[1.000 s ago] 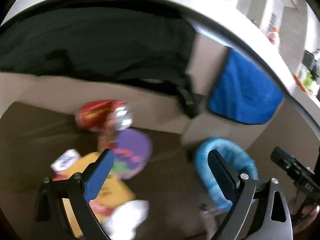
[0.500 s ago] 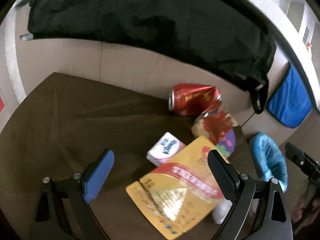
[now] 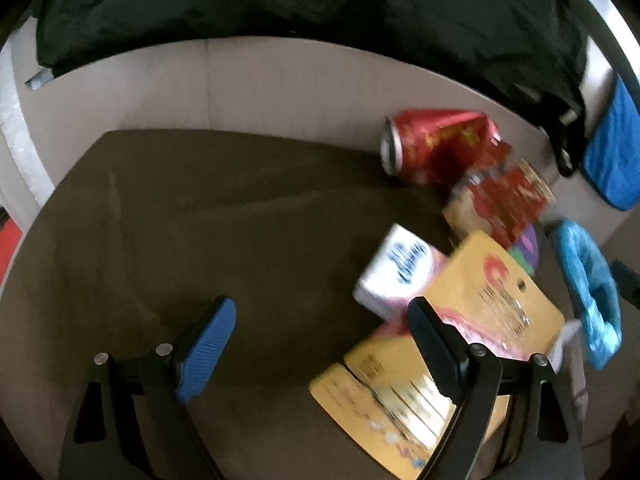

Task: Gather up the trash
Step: 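Move both tools back from the bin to the table, then grasp the purple eggplant-shaped foam pad with the right tool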

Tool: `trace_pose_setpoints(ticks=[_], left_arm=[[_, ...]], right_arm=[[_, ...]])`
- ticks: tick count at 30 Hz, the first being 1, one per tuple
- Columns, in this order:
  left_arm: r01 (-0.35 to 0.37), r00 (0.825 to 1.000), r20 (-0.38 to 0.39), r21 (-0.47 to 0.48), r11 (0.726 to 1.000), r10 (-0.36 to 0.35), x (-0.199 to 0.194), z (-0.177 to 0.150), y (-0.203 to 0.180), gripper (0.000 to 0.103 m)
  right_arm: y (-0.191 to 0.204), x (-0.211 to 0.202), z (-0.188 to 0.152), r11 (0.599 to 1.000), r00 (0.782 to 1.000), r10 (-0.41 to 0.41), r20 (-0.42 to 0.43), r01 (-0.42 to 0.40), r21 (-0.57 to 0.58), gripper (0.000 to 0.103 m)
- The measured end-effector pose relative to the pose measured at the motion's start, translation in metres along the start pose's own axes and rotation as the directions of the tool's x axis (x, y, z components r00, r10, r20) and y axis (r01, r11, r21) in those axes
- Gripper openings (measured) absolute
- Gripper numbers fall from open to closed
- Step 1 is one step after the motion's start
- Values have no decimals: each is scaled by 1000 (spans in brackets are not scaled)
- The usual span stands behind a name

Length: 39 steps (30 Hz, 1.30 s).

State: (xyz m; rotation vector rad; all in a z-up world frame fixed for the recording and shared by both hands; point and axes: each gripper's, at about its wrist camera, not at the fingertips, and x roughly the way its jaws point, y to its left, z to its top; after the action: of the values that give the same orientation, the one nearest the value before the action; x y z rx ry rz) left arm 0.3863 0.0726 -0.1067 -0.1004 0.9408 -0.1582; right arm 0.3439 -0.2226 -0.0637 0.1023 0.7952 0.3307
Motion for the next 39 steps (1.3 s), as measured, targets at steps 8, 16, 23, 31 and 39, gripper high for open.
trace_pose_setpoints(ticks=[8,16,23,31,39], left_arm=[[112,992,-70,96,989,-105,-12,-27,-24,87],[200,977,-92,70,977,-193,-37,-49,-24,87],[160,987,47,-75,984,-156,-62,-41,22,87],[171,980,117,-116,978,-158,-58,-24,37,87],[179,979,125,-137,974,-162,-34,2,25,87]], right_arm=[[22,26,-10,998,998,34,-52,-37,-43,63],[24,57,4,999,999,-7,-52,5,-39,63],[17,112,35,992,995,-18,-96,29,121,63],[47,153,47,993,980,-112,-162,118,27,72],[53,111,16,985,982,-115,-151,94,-144,69]])
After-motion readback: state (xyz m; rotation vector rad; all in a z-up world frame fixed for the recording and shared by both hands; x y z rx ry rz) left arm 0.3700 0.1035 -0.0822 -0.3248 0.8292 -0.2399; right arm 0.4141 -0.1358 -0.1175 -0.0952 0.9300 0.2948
